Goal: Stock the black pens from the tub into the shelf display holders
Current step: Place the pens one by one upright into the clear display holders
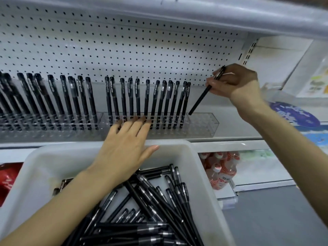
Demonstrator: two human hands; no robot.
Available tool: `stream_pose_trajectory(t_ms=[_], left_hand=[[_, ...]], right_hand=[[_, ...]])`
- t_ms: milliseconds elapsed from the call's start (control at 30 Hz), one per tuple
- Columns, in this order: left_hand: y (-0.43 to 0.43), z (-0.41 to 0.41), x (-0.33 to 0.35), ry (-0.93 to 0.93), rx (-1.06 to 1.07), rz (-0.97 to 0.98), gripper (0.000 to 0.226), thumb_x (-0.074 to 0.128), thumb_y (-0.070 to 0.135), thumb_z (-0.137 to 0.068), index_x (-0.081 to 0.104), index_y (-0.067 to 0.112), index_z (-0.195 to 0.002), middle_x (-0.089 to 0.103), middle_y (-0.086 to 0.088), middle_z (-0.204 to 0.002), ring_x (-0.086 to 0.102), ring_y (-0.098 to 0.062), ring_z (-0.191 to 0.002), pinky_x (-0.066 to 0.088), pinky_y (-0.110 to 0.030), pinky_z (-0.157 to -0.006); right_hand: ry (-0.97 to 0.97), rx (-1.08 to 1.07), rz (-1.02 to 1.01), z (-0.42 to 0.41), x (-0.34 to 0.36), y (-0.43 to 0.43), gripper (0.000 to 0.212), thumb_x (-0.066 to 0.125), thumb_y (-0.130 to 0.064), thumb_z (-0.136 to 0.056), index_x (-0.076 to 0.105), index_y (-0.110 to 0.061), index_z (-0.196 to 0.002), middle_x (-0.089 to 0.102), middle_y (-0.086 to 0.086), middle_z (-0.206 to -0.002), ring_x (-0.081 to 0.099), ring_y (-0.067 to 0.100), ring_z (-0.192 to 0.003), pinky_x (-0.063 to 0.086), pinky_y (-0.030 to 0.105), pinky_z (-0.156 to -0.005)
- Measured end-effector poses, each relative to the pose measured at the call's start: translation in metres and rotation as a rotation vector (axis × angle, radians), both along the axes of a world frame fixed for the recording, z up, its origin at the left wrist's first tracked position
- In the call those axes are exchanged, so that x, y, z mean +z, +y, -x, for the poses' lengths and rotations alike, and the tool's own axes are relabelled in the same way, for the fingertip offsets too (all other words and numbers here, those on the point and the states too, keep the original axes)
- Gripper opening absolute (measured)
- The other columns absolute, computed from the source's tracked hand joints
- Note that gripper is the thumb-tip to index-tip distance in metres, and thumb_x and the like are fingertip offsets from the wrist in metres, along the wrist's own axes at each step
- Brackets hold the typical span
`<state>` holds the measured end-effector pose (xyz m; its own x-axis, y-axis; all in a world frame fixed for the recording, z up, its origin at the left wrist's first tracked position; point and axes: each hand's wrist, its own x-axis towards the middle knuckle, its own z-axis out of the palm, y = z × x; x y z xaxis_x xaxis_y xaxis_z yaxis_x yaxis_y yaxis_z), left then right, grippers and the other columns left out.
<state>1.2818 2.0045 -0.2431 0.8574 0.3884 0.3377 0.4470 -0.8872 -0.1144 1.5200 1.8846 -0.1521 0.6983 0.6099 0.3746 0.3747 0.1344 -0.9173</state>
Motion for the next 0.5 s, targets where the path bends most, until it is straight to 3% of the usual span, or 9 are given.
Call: stream_pose_trajectory(t_ms=[167,300,433,500], left_hand=[[0.004,0.002,-0.001,0.033,-0.027,0.007,0.066,0.027,0.057,-0.092,0.057,0.008,-0.124,0.061,-0.008,-0.121,0.058,-0.026,-0.111,0.047,-0.044,-0.091],[0.006,0.003,0.000,0.045,-0.030,-0.002,0.065,0.028,0.057,-0.092,0.055,0.009,-0.126,0.060,-0.008,-0.124,0.057,-0.025,-0.114,0.046,-0.044,-0.093],[0.006,0.007,0.001,0.033,-0.043,0.006,0.065,0.026,0.057,-0.093,0.048,0.010,-0.132,0.055,-0.006,-0.130,0.052,-0.023,-0.119,0.040,-0.046,-0.101],[0.006,0.012,0.003,0.026,-0.043,0.011,0.065,0.026,0.057,-0.093,0.045,0.010,-0.134,0.053,-0.006,-0.132,0.051,-0.022,-0.120,0.037,-0.046,-0.103]], right_hand=[[-0.040,0.090,0.218,-0.006,-0.010,0.011,0.017,0.072,0.001,-0.078,0.063,-0.011,-0.087,0.071,0.006,-0.084,0.068,0.022,-0.086,0.058,0.031,-0.081],[-0.076,0.137,0.400,-0.007,-0.014,0.020,0.026,0.072,-0.001,-0.078,0.065,0.000,-0.103,0.070,0.017,-0.101,0.067,0.020,-0.088,0.057,0.027,-0.081],[-0.060,0.141,0.477,-0.005,-0.010,0.022,0.032,0.073,-0.003,-0.077,0.064,-0.003,-0.109,0.068,0.016,-0.108,0.066,0.014,-0.088,0.056,0.021,-0.079],[-0.074,0.110,0.547,-0.003,-0.008,0.016,0.038,0.074,-0.010,-0.078,0.062,-0.007,-0.113,0.067,0.012,-0.111,0.065,0.019,-0.098,0.055,0.026,-0.085]])
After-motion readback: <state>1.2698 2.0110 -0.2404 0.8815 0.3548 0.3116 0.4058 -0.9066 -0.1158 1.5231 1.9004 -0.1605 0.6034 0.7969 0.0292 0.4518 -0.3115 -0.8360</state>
